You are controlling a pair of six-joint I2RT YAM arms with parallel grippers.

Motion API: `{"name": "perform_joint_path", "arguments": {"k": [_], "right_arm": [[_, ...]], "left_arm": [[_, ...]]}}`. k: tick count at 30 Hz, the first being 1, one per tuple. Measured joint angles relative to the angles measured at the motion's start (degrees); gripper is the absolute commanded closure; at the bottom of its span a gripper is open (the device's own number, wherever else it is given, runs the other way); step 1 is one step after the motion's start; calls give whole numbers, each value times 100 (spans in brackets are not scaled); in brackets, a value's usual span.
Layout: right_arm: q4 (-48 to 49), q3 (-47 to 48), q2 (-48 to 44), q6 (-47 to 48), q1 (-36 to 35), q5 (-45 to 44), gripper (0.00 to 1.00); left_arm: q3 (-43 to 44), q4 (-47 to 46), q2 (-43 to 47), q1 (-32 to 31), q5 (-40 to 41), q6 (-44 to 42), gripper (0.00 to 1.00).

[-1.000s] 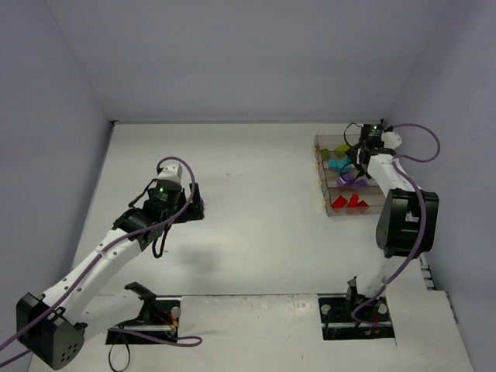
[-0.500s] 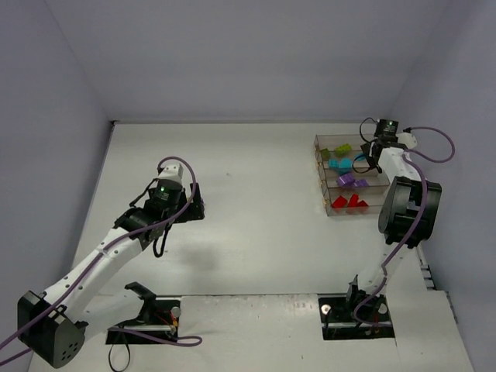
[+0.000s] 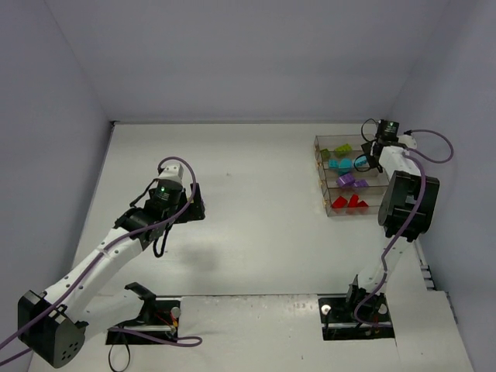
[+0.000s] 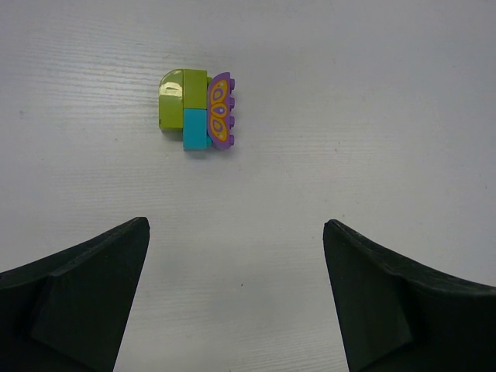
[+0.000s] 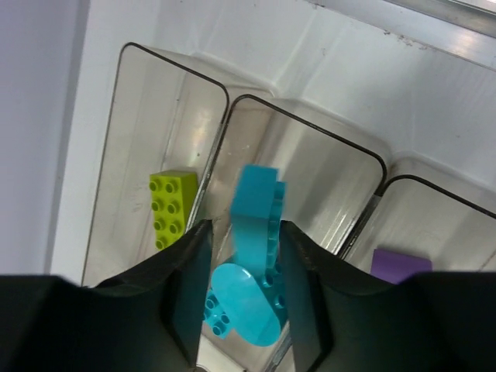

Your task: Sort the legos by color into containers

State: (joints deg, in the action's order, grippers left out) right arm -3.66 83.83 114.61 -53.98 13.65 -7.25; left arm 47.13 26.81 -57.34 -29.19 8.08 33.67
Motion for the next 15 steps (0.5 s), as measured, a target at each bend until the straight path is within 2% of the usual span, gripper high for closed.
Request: {"name": "perform_joint_path", "arguments": {"k": [4,11,12,14,15], "right_arm": [[20,63,0,11,28,79,50],[28,57,-52,398,-7,289,49],[42,35,-109,564,-28,332,43],[114,-37,-315,872,-133,409,25],[208,-114,-498,1088,-240,448,11]], "left_arm": [[0,2,0,0,-33,2,13],[0,4,0,0,-26,2,13],[0,7,0,0,-22,0,13],[0,4,0,0,-4,-2,13],[0,4,0,0,0,-9,13]]}}
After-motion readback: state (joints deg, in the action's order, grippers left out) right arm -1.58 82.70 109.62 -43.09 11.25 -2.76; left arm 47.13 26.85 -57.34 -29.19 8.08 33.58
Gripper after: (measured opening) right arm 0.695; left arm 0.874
